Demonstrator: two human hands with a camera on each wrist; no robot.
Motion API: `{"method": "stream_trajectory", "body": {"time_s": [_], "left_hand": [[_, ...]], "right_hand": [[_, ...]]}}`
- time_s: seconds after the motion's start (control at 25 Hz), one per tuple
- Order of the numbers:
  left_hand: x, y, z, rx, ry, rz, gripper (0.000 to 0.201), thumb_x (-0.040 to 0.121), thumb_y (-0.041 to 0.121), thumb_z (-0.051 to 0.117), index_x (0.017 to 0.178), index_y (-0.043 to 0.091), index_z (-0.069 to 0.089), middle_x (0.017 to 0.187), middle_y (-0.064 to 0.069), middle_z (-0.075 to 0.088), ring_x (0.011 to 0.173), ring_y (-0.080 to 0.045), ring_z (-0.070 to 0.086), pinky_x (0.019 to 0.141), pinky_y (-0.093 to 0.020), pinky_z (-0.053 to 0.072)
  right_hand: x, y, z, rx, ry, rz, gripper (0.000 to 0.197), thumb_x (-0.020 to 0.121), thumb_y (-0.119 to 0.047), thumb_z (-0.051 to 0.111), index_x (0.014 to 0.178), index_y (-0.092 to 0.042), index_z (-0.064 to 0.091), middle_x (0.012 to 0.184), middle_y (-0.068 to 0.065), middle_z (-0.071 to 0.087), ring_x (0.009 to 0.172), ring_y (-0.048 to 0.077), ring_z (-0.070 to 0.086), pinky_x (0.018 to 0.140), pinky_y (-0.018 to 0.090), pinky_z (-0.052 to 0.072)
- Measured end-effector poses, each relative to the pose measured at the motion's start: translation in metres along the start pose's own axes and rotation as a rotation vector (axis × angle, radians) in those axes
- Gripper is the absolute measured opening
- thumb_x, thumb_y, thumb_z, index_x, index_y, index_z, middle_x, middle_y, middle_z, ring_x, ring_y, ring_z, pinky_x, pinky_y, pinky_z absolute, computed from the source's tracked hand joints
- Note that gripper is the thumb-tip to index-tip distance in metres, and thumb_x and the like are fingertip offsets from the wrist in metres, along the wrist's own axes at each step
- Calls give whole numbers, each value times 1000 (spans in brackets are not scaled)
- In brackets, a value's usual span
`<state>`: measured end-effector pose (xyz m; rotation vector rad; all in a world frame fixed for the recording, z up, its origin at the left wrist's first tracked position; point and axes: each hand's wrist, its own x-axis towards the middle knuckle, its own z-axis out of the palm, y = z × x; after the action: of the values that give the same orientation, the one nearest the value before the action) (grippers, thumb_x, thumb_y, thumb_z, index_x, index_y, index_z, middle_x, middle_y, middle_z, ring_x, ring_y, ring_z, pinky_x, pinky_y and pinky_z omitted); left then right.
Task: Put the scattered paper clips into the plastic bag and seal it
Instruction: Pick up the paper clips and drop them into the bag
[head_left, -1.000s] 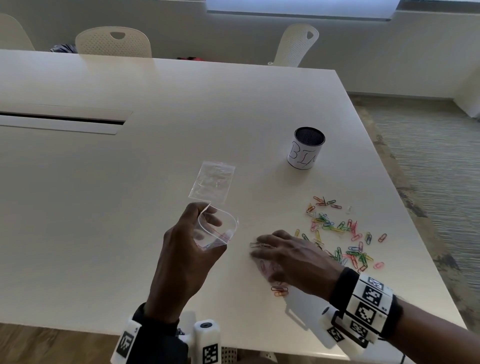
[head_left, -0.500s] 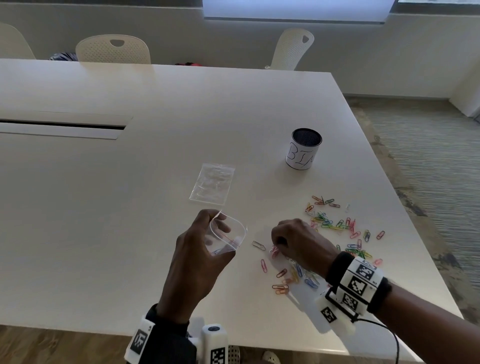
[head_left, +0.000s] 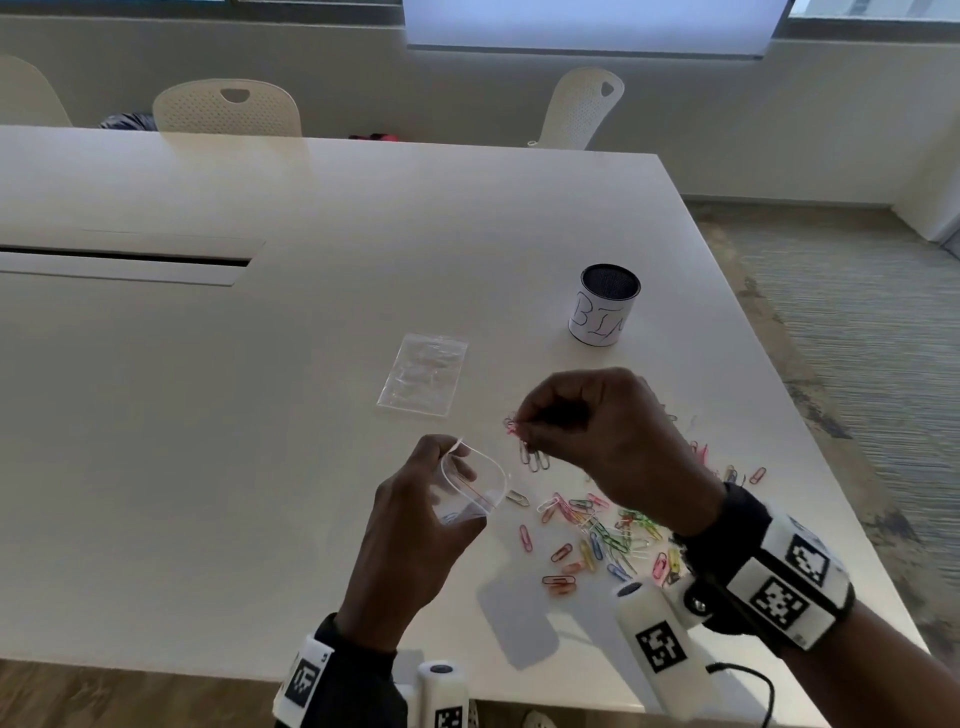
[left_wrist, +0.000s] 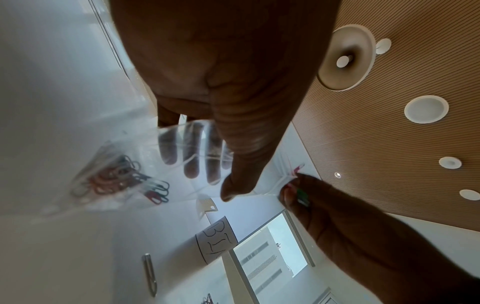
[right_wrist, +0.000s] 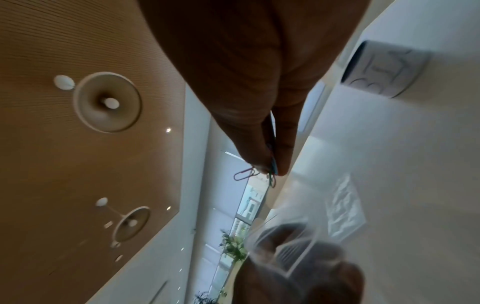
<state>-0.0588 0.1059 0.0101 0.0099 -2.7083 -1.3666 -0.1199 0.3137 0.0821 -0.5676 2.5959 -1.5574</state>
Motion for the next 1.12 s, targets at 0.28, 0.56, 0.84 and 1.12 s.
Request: {"method": "stream_trajectory", "body": {"time_s": [0.28,0.56,0.84,1.12], "left_hand": [[1,7,1,-30,7,26,51,76,15,85,117,32,59,89,24,69,86,4,67,62,-6,48],[1,3,-4,-20,22,9,49,77,20,87,114,35,59,100,20,73,84,-7,69,67,-6,48],[2,1,-9,-41,36,-41,48,80,22,85,115,38,58,103,26,71,87,-9,70,69,-18,51],[3,5,-6,-29,18,-30,46,80,22,86,112,38,57,103,25,70,85,-7,69,66,-9,48]], "right_hand": [[-2,-17,34,-198,-77,-163,7,87,-13,82,94,-13,82,89,-4,79,78,5,74,74,25,61],[-1,-16,11,-165,1,-106,13,89,-13,80,102,-18,82,92,-8,81,79,-2,76,79,16,62],[-20,49,-10,-684,-420,247,84,79,-58,76,150,-23,47,146,-2,54,119,10,59,102,29,55],[-52,78,13,-830,-491,291,127,61,-79,78,161,-37,12,158,0,24,141,21,31,108,41,51]]}}
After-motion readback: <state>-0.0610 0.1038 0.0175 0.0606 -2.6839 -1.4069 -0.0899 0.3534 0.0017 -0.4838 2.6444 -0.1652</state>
